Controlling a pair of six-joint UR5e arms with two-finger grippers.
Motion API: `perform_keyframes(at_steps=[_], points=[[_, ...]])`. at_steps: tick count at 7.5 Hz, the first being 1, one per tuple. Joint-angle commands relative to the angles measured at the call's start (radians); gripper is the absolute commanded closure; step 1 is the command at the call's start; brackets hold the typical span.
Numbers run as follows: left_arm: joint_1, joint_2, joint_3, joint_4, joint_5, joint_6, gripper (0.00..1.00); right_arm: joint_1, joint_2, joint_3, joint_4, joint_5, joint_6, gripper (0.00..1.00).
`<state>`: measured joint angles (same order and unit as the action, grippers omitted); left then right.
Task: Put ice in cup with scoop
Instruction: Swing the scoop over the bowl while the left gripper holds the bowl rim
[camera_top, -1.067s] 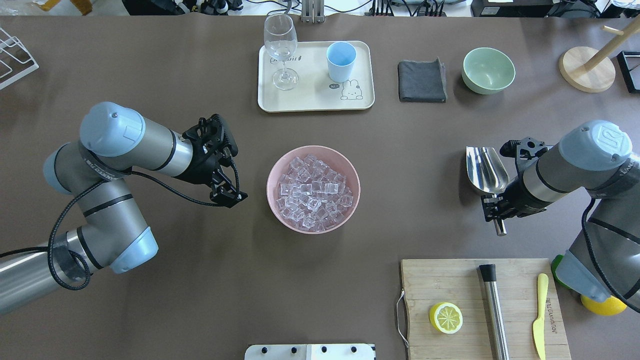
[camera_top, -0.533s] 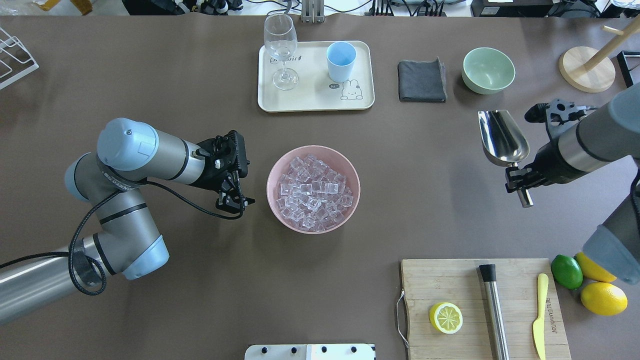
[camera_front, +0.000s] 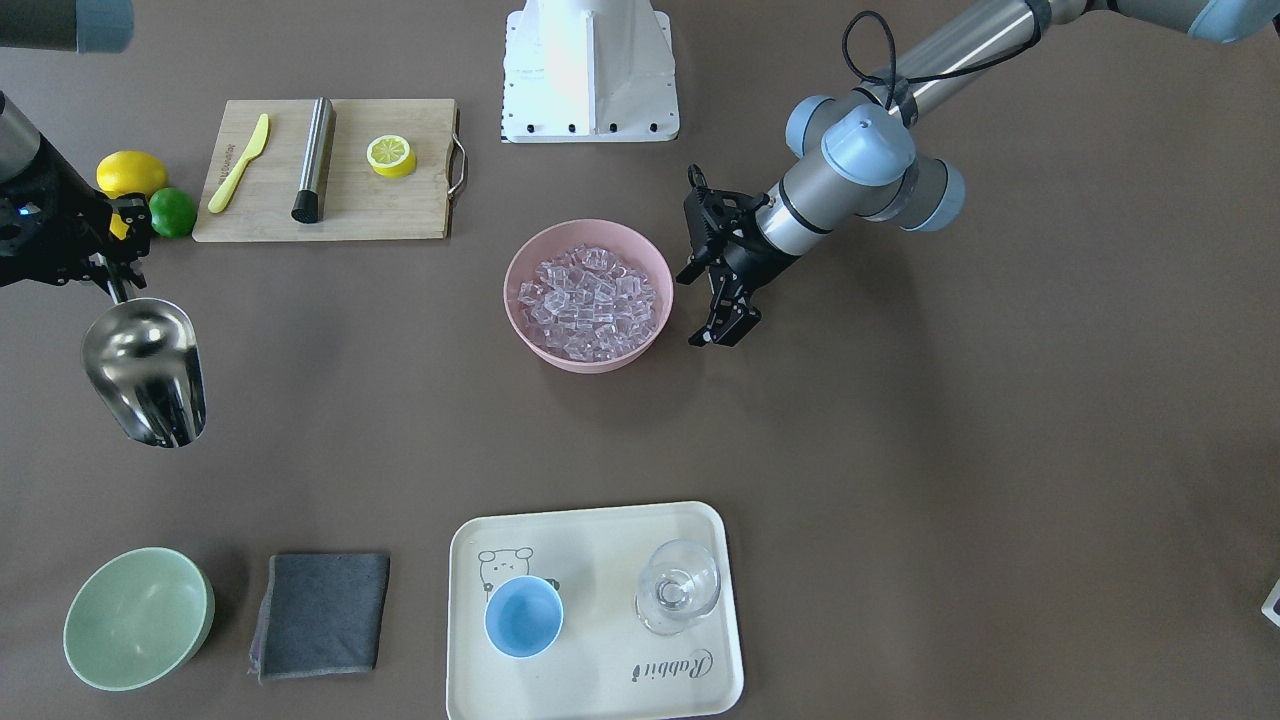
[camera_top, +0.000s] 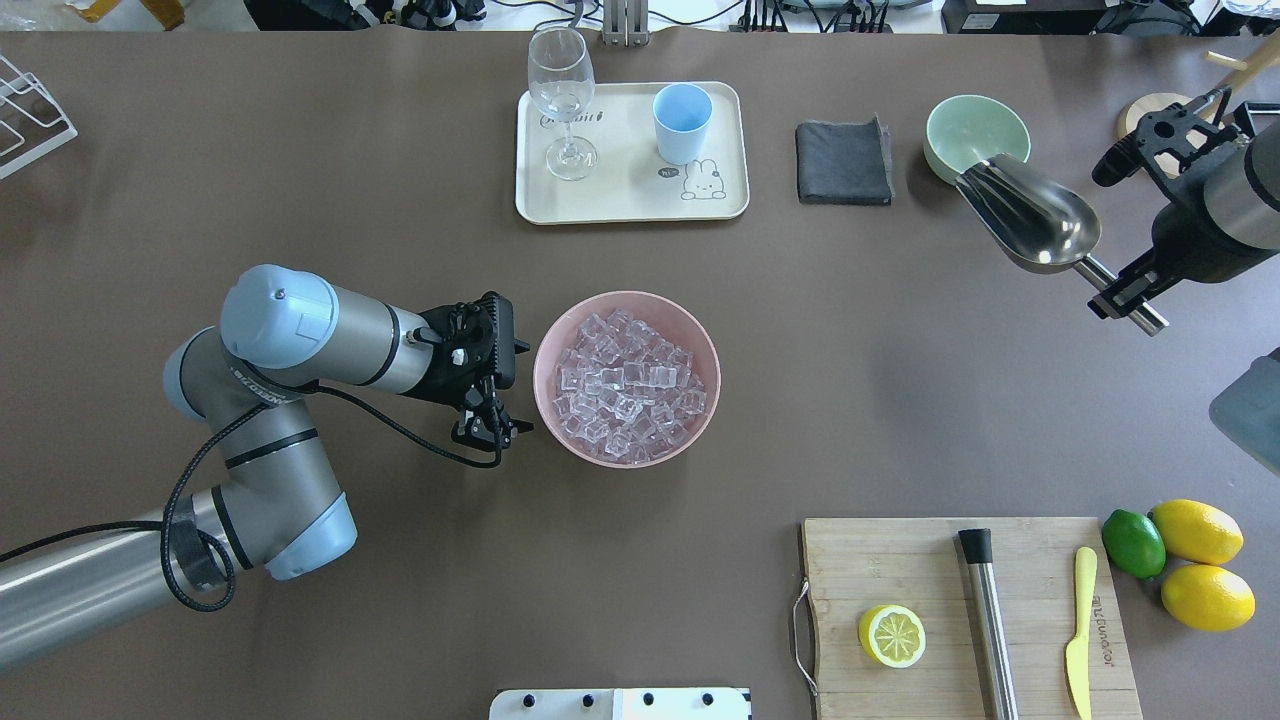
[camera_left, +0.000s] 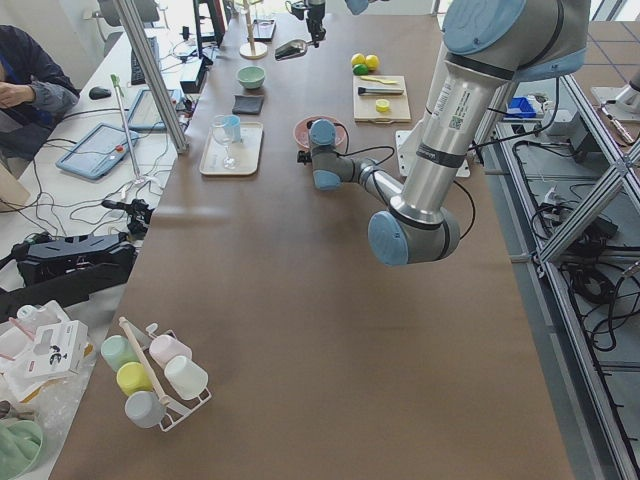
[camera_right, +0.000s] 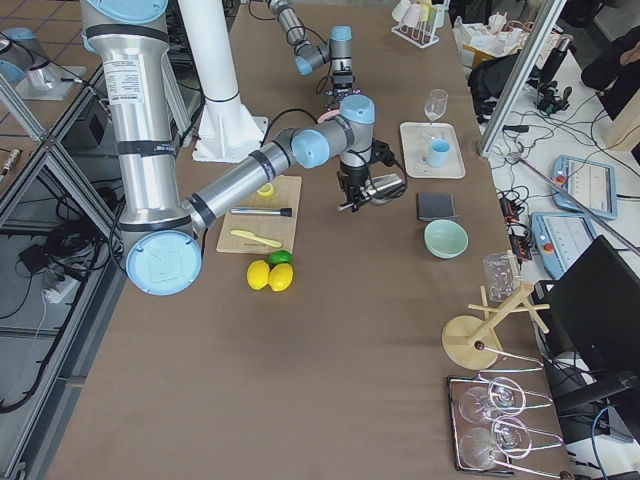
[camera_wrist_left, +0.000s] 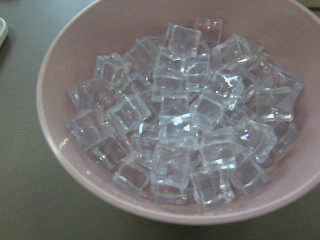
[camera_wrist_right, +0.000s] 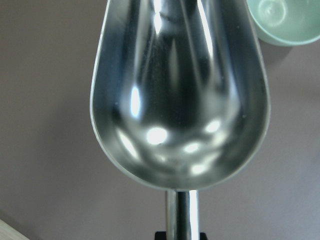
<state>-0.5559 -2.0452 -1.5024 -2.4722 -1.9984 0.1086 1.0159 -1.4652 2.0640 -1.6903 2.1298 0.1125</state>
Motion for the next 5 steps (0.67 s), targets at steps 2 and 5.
perform_keyframes(at_steps=[2,5], points=[[0.039,-0.01,0.013,-0.008,0.0,-0.007,0.02,-0.066,0.193,0.002,-0.229,-0.163,-0.545,1.0],[0.039,-0.021,0.033,-0.008,0.0,-0.01,0.02,-0.066,0.33,0.018,-0.495,-0.168,-0.825,1.0]])
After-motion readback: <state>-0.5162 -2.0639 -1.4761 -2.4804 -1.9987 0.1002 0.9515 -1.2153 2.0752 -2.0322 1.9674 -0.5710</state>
